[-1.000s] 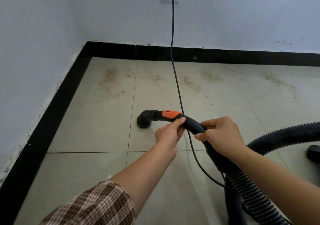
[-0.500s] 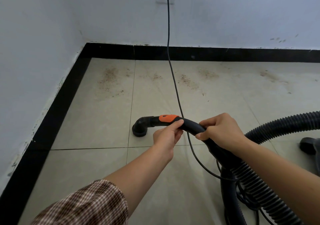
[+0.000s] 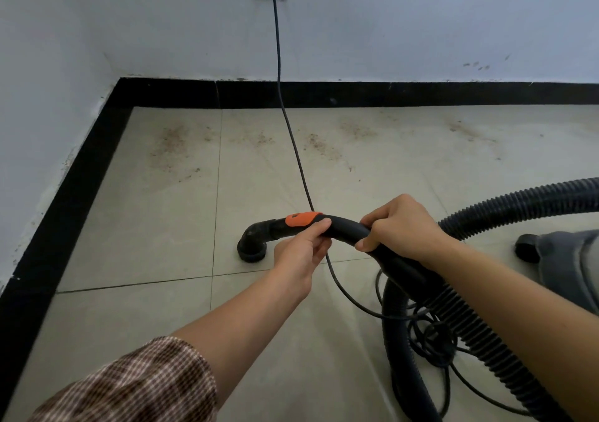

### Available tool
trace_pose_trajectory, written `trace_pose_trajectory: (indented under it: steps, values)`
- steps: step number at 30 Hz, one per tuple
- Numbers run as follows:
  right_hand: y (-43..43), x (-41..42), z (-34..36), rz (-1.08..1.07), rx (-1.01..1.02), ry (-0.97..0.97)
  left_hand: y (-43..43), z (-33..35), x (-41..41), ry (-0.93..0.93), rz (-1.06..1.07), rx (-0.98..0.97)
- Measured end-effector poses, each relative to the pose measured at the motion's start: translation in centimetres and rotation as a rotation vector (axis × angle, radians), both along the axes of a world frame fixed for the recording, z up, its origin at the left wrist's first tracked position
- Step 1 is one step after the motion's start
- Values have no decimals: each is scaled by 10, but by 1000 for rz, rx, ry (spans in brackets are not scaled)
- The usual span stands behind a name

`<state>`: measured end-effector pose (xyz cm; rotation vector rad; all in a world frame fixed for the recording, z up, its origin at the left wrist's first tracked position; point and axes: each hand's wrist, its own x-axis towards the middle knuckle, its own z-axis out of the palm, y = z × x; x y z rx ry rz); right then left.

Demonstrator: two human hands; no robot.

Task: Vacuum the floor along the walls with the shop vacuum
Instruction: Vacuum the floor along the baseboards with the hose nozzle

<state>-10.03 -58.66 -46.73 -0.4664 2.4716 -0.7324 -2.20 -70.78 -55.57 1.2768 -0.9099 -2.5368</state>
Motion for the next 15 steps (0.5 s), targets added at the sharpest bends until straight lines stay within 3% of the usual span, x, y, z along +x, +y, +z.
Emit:
trace_pose_trajectory:
  steps: [15]
  values:
    - [-46,-11,-32,23,-115,78,-38,-9,-23,-13,158,-25]
